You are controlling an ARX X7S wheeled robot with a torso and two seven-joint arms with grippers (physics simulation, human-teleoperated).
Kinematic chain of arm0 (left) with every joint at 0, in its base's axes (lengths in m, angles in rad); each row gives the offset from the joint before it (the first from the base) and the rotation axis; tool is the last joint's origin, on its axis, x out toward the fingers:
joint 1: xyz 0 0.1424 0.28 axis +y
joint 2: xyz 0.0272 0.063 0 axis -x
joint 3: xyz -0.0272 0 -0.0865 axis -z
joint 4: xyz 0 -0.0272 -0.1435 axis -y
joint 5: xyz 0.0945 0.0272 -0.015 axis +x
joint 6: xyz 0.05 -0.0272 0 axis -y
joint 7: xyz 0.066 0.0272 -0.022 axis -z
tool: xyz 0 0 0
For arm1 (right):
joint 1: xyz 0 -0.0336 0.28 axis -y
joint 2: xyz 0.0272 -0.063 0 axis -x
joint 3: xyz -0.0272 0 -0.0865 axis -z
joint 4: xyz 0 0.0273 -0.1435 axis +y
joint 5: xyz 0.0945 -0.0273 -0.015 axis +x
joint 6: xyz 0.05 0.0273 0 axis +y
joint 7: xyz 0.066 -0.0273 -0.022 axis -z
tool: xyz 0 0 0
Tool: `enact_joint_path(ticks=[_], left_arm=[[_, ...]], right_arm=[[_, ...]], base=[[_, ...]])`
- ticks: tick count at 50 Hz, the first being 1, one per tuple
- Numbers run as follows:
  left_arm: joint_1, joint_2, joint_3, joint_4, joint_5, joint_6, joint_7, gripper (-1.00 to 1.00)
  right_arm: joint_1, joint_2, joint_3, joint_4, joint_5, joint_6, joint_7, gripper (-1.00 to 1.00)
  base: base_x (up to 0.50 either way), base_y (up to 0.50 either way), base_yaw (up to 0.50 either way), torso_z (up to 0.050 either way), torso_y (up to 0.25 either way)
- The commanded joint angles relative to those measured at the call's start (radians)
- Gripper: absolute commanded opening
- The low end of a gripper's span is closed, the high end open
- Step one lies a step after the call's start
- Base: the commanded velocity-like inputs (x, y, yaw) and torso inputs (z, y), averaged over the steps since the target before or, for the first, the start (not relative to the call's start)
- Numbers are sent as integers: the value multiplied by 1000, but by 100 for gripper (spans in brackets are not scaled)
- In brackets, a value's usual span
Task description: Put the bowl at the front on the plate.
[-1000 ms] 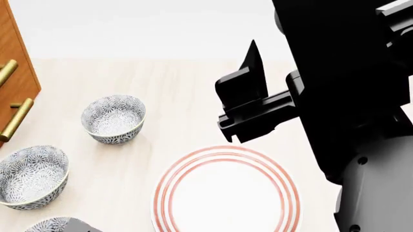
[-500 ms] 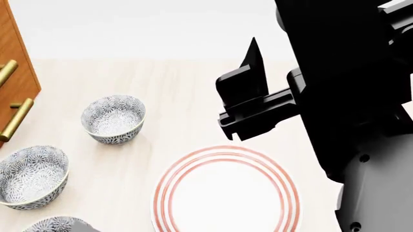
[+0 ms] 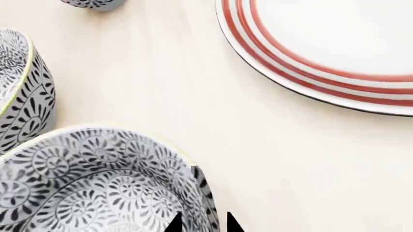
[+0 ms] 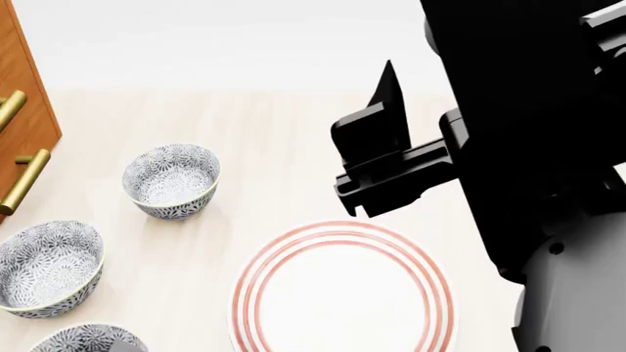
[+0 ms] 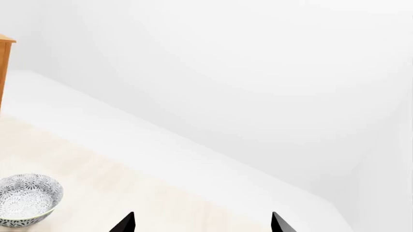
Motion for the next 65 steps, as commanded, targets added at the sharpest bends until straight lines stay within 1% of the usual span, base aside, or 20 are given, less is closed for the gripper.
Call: enact_joint_path(ticks=[1, 13, 16, 18, 24, 26, 27, 35, 39, 45, 47, 54, 56, 65], left_arm=[[21, -20, 21, -95, -1, 12, 50, -100], [26, -30, 29, -71, 7, 28, 61, -100], [35, -38, 47, -62, 57, 73, 84, -100], [23, -43, 32, -28, 35, 55, 59, -100], [20, -53, 28, 1, 42, 67, 55, -100], [22, -57, 35, 12, 56, 79, 62, -100], [23, -61, 45, 21, 87, 99, 66, -100], [17, -71, 46, 46, 100, 113, 68, -100], [17, -78, 60, 56, 145, 145, 78, -100], [14, -94, 69, 84, 171, 166, 88, -100], [11, -101, 87, 89, 204, 187, 106, -100], [-2, -104, 86, 88, 217, 195, 110, -100], [-6, -111, 103, 100, 244, 205, 116, -100], [-44, -120, 95, 141, 237, 187, 115, -100]], right_arm=[[1, 10, -3, -8, 6, -9, 6, 100], [-8, 21, -3, -16, 6, -22, 9, 100], [-8, 24, -2, -18, 7, -24, 11, 100], [-10, 25, -2, -20, 5, -26, 10, 100], [-4, 26, -4, -20, 9, -27, 12, 100], [-5, 29, -4, -21, 9, -28, 12, 100], [-6, 30, -3, -22, 9, -30, 12, 100], [-10, 36, -3, -24, 5, -36, 9, 100], [-16, 40, -3, -30, 3, -40, 9, 100], [-25, 45, -1, -34, -6, -47, 4, 100], [-31, 47, 0, -36, -11, -51, 1, 100], [-23, 50, -6, -38, 3, -49, 16, 100], [-25, 50, -6, -39, 2, -51, 15, 100], [-34, 56, -5, -45, -4, -59, 10, 100]], base=[[0, 0, 0, 0, 0], [0, 0, 0, -3, 0], [8, 0, 0, -4, 0], [0, 0, -2, -5, 0], [3, 0, 0, -2, 0], [0, 0, 0, 0, 0], [10, 0, 0, 0, 0], [1, 0, -1, -1, 0], [0, 0, 0, 0, 0], [0, 0, 0, 0, 0], [0, 0, 0, 0, 0], [0, 0, 0, 0, 0], [0, 0, 0, 0, 0], [0, 0, 0, 0, 0]])
